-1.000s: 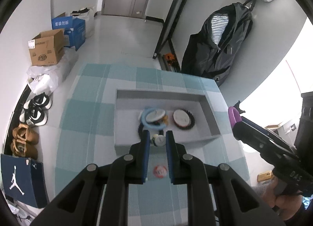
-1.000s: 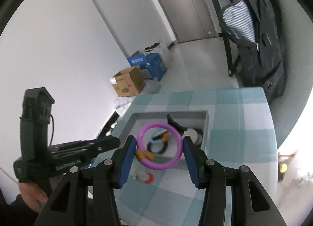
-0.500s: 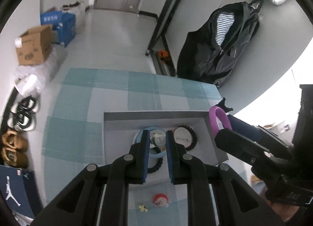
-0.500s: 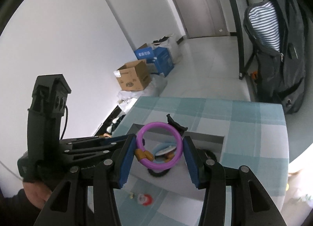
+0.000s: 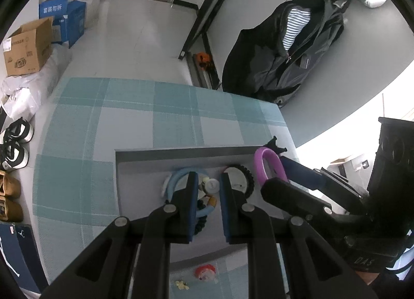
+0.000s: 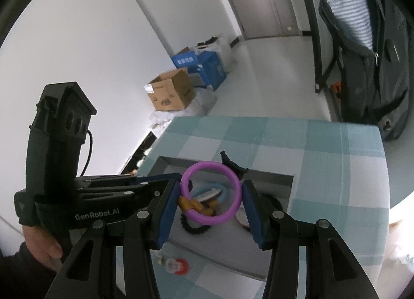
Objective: Organize jewelry
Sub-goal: 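Carry the earring and pink bangle over the box and open both grippers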
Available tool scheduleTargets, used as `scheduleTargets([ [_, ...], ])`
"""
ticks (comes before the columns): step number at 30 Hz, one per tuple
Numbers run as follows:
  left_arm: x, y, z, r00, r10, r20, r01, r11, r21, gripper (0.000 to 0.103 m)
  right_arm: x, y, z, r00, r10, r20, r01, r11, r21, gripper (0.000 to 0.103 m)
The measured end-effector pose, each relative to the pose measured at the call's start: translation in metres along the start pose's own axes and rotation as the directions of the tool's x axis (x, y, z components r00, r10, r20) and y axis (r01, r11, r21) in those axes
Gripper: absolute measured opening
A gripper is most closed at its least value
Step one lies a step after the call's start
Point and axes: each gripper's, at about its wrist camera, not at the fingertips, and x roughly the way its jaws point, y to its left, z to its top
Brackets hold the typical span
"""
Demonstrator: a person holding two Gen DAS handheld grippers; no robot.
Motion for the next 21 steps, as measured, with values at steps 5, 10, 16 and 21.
scheduleTargets([
  [5, 0.007, -0.003, 0.001, 1.0, 0.005, -0.018, -0.005, 1.0, 0.018, 0.012, 0.005, -0.008, -0.001, 1.0, -0.005, -0.023, 0.005, 1.0, 0.023, 0.048],
  [10, 0.008, -0.005, -0.001, 0.999, -0.023, -0.028, 0.024, 0.999, 0.032, 0.012, 0.004, -0.012, -0.001, 1.0, -0.012, -0.024, 0.013, 0.999, 0.039, 0.048],
  [16, 0.003, -0.008, -0.003, 1.0, 0.002, -0.005, -0.002, 0.999, 0.048, 0.044, 0.002, -0.012, -0.005, 1.0, -0.01, -0.03, 0.011, 0.999, 0.037, 0.051],
  [21, -0.005, -0.003, -0.005, 0.999, -0.026, 0.031, 0.026, 1.0, 0.003, 0.058, -0.012, -0.02, -0.004, 1.0, -0.009, 0.008, 0.009, 0.998, 0.06, 0.065],
])
